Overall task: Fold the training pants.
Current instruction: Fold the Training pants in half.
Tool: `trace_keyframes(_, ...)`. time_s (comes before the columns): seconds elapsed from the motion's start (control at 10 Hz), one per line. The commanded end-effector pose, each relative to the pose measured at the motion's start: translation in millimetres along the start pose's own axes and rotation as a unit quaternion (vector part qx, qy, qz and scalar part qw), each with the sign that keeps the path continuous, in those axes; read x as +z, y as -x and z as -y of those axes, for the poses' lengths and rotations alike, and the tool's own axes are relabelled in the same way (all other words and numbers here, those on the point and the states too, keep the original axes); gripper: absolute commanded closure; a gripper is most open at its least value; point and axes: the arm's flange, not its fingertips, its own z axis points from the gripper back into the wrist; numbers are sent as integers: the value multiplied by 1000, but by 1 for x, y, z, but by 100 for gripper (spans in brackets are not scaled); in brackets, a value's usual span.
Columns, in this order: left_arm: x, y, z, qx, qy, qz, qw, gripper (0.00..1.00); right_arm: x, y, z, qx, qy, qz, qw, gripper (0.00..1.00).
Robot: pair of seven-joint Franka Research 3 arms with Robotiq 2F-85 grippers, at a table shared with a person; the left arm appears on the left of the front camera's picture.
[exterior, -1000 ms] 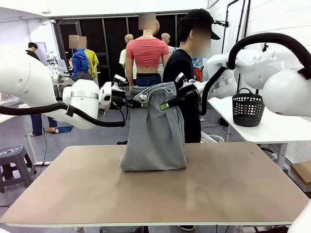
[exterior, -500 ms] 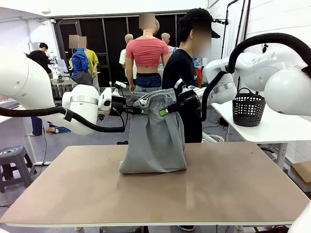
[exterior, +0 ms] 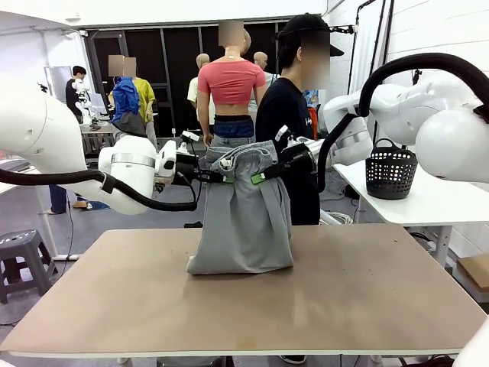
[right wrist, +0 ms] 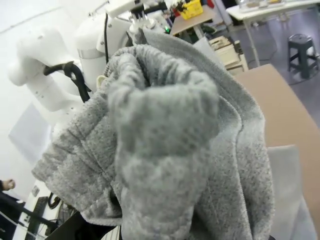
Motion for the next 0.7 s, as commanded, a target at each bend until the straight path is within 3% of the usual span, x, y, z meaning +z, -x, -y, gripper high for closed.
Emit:
trace_keyframes(0.0,12,14,18,69,7,-14,997,100,-4,31,-9,-43,-21,30,998,100)
trace_keyframes(0.4,24,54,36,212,69,-41,974,100,-12,84,1,-126,-49,37,990,100)
trace_keyframes(0.6,21,81,27,268,71,-45,960,100,-14,111,14,-181,-48,38,982,100)
